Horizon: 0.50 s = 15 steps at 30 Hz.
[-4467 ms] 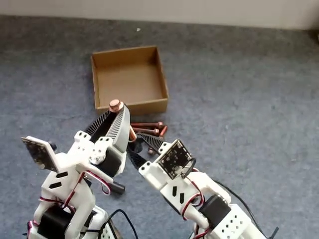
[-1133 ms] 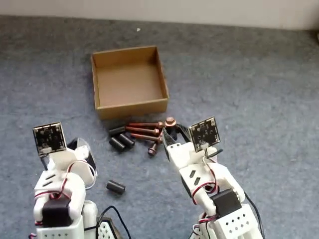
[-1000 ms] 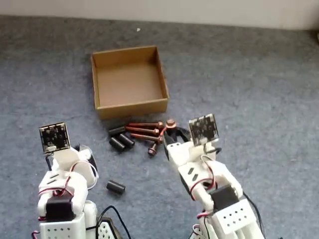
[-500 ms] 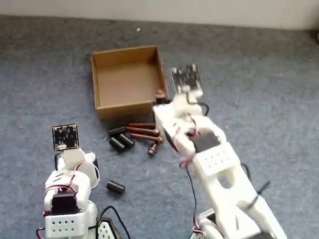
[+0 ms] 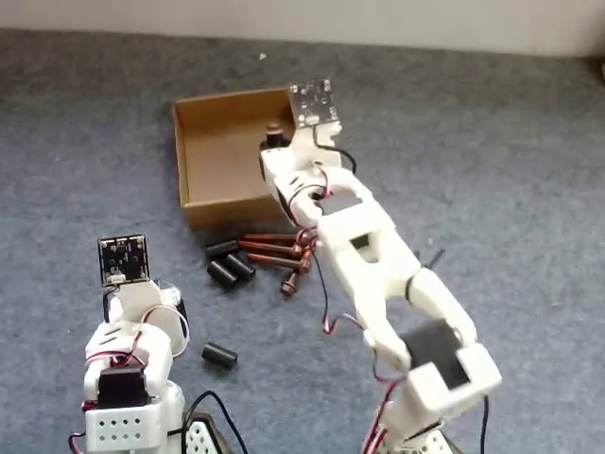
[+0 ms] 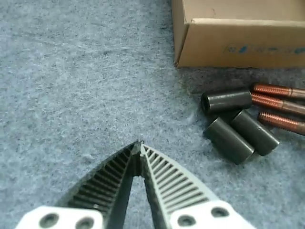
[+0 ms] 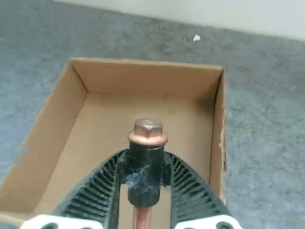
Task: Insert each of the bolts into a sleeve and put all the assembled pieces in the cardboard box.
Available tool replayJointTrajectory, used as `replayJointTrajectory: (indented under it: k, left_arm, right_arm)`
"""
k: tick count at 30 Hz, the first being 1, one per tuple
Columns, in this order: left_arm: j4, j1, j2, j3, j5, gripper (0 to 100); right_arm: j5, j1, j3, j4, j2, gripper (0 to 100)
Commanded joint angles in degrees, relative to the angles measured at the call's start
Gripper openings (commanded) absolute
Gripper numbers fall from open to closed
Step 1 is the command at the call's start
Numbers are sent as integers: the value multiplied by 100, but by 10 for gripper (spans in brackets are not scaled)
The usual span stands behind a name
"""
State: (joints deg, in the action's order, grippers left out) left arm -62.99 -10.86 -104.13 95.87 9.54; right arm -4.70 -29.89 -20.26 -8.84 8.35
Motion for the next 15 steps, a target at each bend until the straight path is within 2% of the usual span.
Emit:
replayJointTrajectory:
  k: [1,3,8,15]
  left_arm:
    - [132,-40,-13,127,-97,6]
    - [132,-40,-13,127,-97,6]
    - [132,-40,-13,127,-97,6]
    - [132,-40,-13,127,-97,6]
  right_arm:
    - [-44,92,549,242,286,8]
    - [-44,101,567,154,426,39]
    - [-44,84,602,-681,251,193]
    - [-35,40,593,-1859,-769,190]
